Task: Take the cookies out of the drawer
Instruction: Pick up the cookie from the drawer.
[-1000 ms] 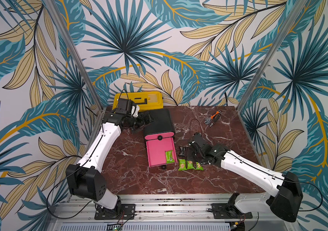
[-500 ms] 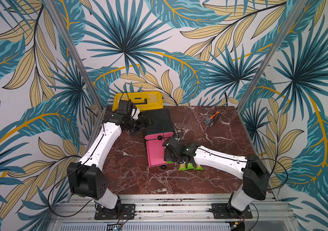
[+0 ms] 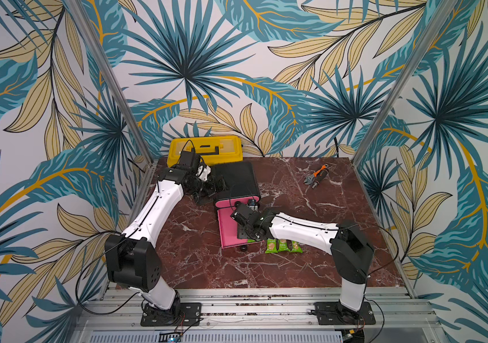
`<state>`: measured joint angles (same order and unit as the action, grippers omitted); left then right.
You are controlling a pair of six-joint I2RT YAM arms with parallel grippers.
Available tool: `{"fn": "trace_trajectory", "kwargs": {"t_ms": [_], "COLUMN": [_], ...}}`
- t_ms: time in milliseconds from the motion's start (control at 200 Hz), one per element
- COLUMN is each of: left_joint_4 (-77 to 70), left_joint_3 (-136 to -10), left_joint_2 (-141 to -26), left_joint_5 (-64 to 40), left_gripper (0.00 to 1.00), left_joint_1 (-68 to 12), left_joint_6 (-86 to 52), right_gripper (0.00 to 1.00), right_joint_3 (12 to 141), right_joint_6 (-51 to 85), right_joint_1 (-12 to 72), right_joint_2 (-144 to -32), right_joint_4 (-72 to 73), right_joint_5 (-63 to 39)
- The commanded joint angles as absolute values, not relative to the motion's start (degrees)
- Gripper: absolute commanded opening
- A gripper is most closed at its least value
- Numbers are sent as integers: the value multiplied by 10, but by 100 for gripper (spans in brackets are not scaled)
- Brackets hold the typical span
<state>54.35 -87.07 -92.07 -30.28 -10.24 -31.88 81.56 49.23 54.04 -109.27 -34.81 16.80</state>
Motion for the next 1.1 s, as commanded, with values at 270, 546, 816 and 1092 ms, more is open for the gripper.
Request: {"fn": "trace_trajectory", "kwargs": {"t_ms": [270, 546, 816, 1092], "left_joint_4": [562, 576, 568, 538], "left_joint_3": [-886, -900, -902, -896], "left_joint_2": [-927, -929, -924, -903], "left_joint_5": [-305, -294, -287, -285], "left_gripper": [100, 100, 100, 100], "left_joint_1": [-98, -98, -98, -98], "left_joint_6": [-313, -313, -328, -349], "right_gripper": [67, 60, 37, 32], "right_joint_3": [827, 820, 811, 784], "right_joint_6": [488, 461, 441, 431], "right_joint_1": [543, 542, 543, 545], "right_joint_2": [-1137, -1151, -1118, -1007], "right_joint_4": [-374, -335, -336, -359], "right_joint_5": [208, 182, 188, 206]}}
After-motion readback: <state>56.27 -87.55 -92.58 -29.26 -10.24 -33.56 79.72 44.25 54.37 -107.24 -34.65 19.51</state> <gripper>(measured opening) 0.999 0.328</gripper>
